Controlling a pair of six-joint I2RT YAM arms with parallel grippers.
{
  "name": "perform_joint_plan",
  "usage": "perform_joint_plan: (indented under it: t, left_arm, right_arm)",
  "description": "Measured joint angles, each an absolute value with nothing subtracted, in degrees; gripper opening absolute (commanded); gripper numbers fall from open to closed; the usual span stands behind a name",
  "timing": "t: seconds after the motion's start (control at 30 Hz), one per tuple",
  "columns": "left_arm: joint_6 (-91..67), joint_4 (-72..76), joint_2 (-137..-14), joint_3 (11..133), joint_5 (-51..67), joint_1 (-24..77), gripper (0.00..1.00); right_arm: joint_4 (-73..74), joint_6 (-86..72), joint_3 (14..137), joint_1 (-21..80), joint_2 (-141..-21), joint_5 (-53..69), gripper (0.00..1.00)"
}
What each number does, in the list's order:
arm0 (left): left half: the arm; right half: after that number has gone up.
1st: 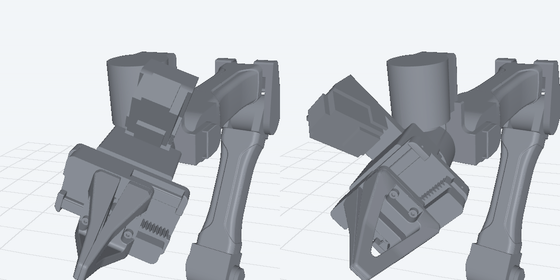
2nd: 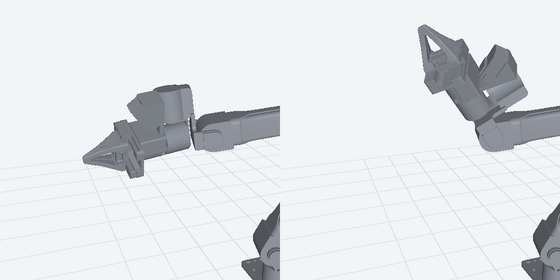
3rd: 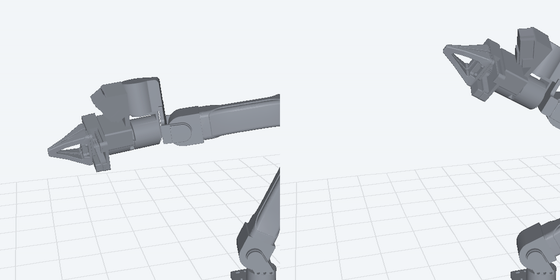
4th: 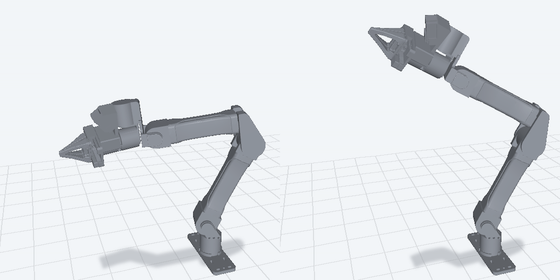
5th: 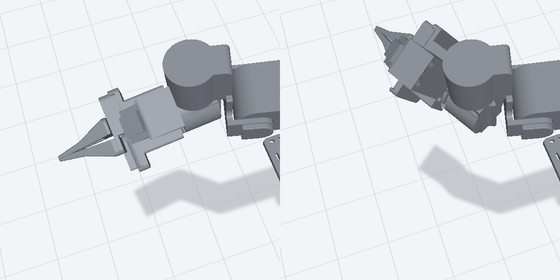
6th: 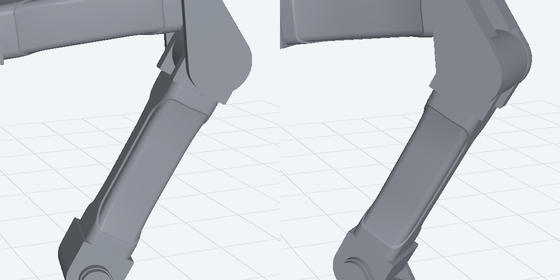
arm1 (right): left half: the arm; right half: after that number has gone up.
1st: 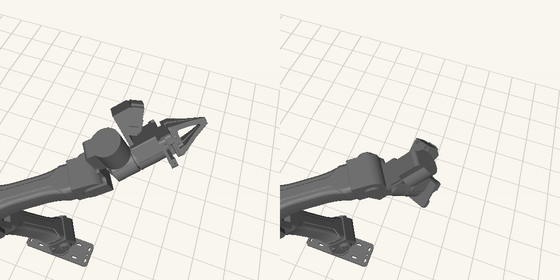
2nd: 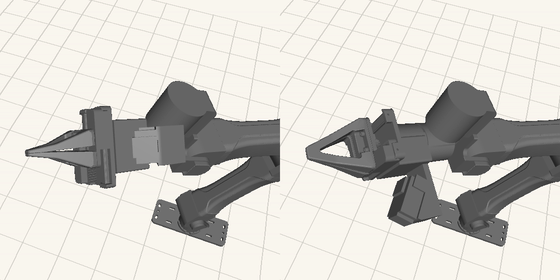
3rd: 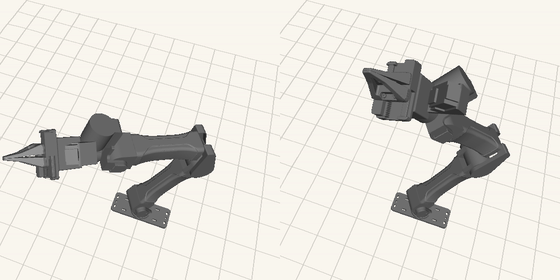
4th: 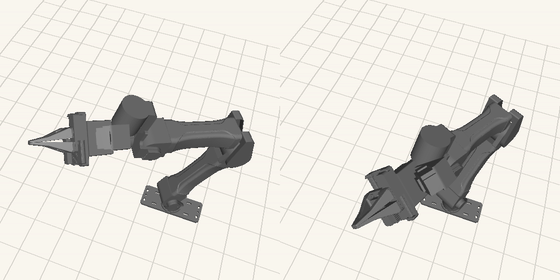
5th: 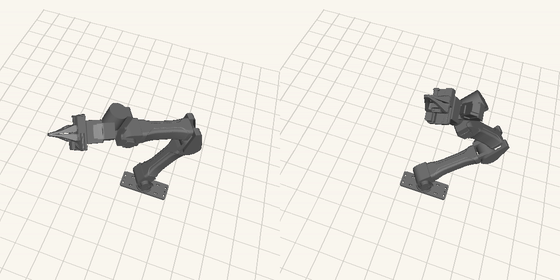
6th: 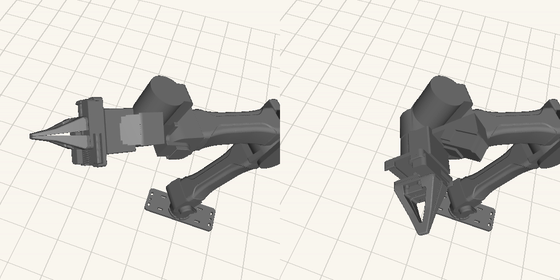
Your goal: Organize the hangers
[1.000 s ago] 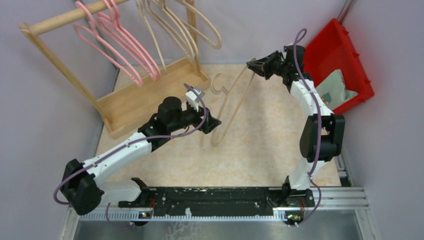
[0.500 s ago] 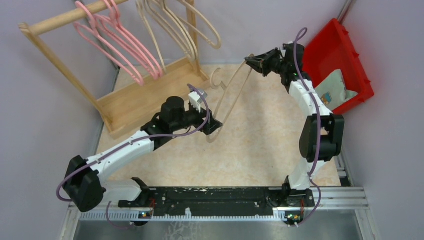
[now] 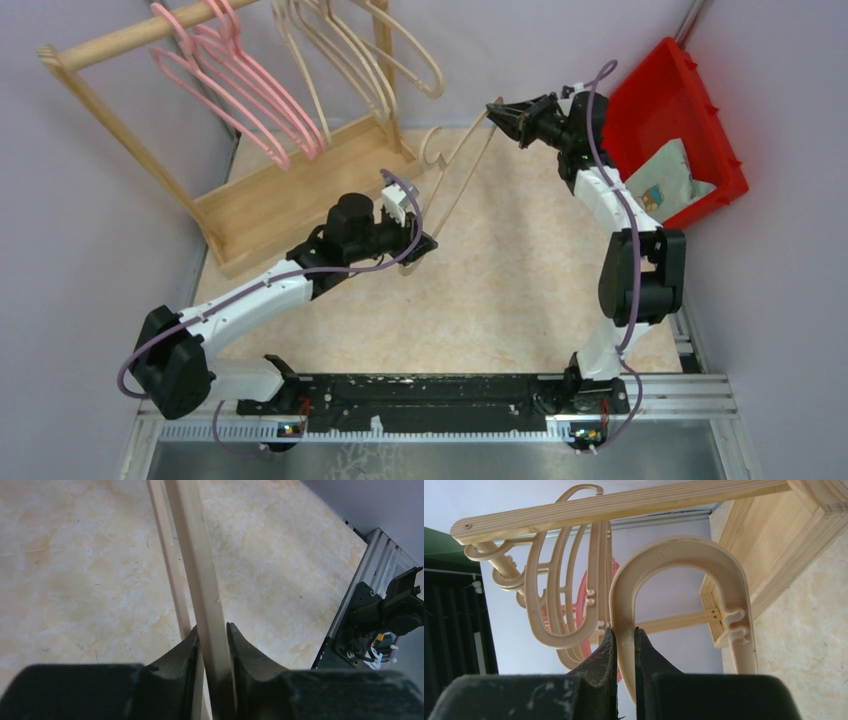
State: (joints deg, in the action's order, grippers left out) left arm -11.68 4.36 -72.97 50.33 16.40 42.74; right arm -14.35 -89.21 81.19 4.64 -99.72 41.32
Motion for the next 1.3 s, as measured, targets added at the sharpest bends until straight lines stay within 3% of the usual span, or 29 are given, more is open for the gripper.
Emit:
perform_joint_plan:
  t: [0.07, 0.1, 0.17, 0.2, 0.23, 0.3, 0.4, 0.77, 1.3]
  left_arm:
    - [-11.9, 4.0, -73.0, 50.3, 15.9, 42.8, 0.02]
    - [-12.0, 3.7, -73.0, 50.3, 15.7, 42.8, 0.0]
    - [-12.4, 2.5, -73.0, 50.3, 14.0, 42.7, 0.0]
    - [-12.6, 1.8, -73.0, 50.4, 13.2, 42.6, 0.0]
    - [-12.6, 1.1, -73.0, 50.6, 12.7, 42.7, 0.0]
    - [-12.6, -0.5, -72.9, 51.0, 11.5, 42.7, 0.0]
    - [-12.6, -4.9, -71.7, 51.4, 10.0, 42.8, 0.0]
    - [-12.8, -27.6, -59.8, 56.8, 2.3, 43.2, 0.0]
    - [-20.2, -54.3, -61.7, 73.8, -16.3, 45.7, 0.0]
  right_arm:
    - [-16.2, -90.4, 79.5, 4.6, -99.5, 41.3, 0.0]
    - [-17.0, -91.0, 79.0, 4.6, -99.5, 41.4, 0.0]
    - [-17.6, -91.8, 78.3, 4.6, -99.5, 41.5, 0.22]
    - [-17.6, -91.8, 78.3, 4.5, -99.5, 41.7, 0.5]
    - [-17.4, -92.1, 78.3, 4.5, -99.5, 41.7, 0.68]
    - [-15.9, -91.8, 78.4, 4.4, -99.4, 42.7, 0.82]
    - [-10.9, -88.3, 78.4, 3.9, -99.3, 43.6, 0.91]
    - [20.4, -61.2, 85.0, -0.9, -103.8, 34.2, 0.96]
    - [28.9, -51.8, 85.3, -0.9, -109.1, 28.7, 0.96]
